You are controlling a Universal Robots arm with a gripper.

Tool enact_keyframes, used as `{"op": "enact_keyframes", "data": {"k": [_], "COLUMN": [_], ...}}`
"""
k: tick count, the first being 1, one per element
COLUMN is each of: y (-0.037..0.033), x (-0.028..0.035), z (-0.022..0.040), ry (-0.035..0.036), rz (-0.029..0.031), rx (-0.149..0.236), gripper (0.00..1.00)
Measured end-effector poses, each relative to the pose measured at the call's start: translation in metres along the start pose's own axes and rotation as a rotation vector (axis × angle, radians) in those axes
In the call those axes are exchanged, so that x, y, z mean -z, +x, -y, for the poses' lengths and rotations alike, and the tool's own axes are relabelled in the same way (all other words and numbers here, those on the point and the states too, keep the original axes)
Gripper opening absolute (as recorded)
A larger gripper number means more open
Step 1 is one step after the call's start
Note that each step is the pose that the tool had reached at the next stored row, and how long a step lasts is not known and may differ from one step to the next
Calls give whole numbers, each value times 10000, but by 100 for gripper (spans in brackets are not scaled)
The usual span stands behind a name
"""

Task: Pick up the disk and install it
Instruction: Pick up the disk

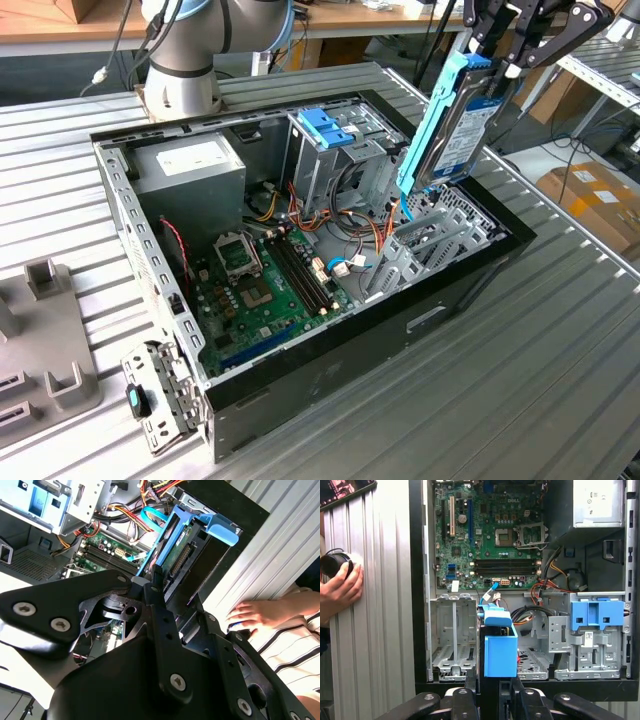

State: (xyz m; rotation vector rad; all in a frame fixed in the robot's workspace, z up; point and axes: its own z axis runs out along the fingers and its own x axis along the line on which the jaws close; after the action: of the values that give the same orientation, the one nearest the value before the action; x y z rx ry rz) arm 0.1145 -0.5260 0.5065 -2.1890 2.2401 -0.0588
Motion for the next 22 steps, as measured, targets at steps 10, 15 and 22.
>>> {"op": "enact_keyframes", "data": {"k": [10, 15, 22], "y": [0, 1, 108], "x": [-11, -21, -58], "z": [0, -1, 1], "ry": [0, 0, 0], "rz": [1, -2, 3], "rx": [0, 0, 0], "gripper": [35, 35, 35]}}
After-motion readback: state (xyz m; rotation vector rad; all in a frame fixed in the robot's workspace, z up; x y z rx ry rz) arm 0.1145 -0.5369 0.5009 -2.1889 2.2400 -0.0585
